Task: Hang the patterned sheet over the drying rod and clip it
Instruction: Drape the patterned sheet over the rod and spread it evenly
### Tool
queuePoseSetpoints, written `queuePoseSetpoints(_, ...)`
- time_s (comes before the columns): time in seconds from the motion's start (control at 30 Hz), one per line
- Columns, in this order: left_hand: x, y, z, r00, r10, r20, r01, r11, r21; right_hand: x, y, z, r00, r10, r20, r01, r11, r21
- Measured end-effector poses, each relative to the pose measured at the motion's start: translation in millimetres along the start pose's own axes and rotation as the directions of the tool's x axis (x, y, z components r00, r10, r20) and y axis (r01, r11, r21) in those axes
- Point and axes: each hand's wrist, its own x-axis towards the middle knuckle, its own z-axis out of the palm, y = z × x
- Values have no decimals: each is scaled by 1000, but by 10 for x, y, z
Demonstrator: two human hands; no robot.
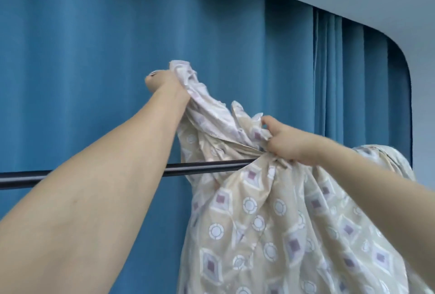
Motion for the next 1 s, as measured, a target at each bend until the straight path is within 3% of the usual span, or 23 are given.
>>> queuePoseSetpoints(0.03,-43,-67,-117,994,112,19,-108,881,460,18,55,115,999,-28,-26,28,1000,-2)
queuePoseSetpoints(0.07,50,-134,-216,965,259,34,-213,705,676,38,97,212,998,-43,-49,45,998,36)
queuePoseSetpoints(0.1,18,-139,-283,983,184,23,-139,647,750,63,123,290,997,-48,-65,54,994,93)
queuePoseSetpoints(0.13,1,-170,-369,988,76,136,-148,735,662,92,139,348,997,-45,-69,54,989,135)
queuePoseSetpoints(0.17,-58,-189,-449,970,4,241,-161,756,634,117,144,395,997,-43,-61,52,987,150)
queuePoseSetpoints(0.2,-115,-208,-476,931,-99,351,-178,716,674,139,142,434,998,-48,-50,55,988,146)
queuePoseSetpoints(0.23,-122,-245,-516,886,-226,404,-211,579,787,159,140,468,997,-59,-47,65,989,135)
queuePoseSetpoints(0.3,-250,-300,-586,836,-393,383,-369,116,922,180,131,530,996,-64,-68,74,987,144)
queuePoseSetpoints(0.33,-292,-323,-618,848,-372,378,-433,-74,899,195,135,550,995,-55,-86,69,983,170)
queuePoseSetpoints(0.37,-327,-364,-623,850,-291,439,-494,-152,856,218,143,561,993,-41,-108,61,979,196)
queuePoseSetpoints(0.4,-358,-390,-617,826,-228,516,-545,-89,834,234,146,565,992,-26,-126,52,977,209)
queuePoseSetpoints(0.5,-600,-471,-530,691,-214,691,-625,304,719,279,148,547,994,-9,-111,21,993,112)
queuePoseSetpoints(0.53,-718,-505,-502,635,-218,741,-673,314,670,290,140,533,996,-8,-89,13,998,57)
queuePoseSetpoints(0.6,-946,-663,-429,565,-49,824,-815,127,566,307,138,472,998,-11,-69,8,999,-41)
queuePoseSetpoints(0.63,-1073,-773,-403,479,153,864,-874,-15,487,312,153,430,997,-16,-74,10,996,-83)
queuePoseSetpoints(0.7,-1360,-1033,-380,169,475,864,-932,-210,297,292,206,340,997,-15,-74,3,986,-165)
queuePoseSetpoints(0.73,-1496,-1169,-375,92,522,848,-951,-207,231,278,243,298,997,-8,-77,-7,981,-196)
queuePoseSetpoints(0.77,-1592,-1300,-357,90,532,842,-961,-174,213,258,281,262,996,8,-85,-27,974,-224)
queuePoseSetpoints(0.8,-1664,-1411,-309,200,498,844,-956,-88,279,231,328,233,995,34,-90,-56,966,-251)
queuePoseSetpoints(0.87,-1663,-1603,-190,554,300,777,-830,130,542,195,399,212,993,61,-101,-88,955,-285)
queuePoseSetpoints(0.9,-1597,-1692,-123,673,182,717,-738,224,636,182,436,201,993,58,-106,-87,953,-291)
queuePoseSetpoints(0.93,-1527,-1763,-59,737,98,669,-656,342,673,173,462,189,993,51,-106,-80,954,-287)
queuePoseSetpoints(1.0,-1395,-1859,70,796,63,602,-533,545,647,168,507,154,994,57,-89,-78,964,-254)
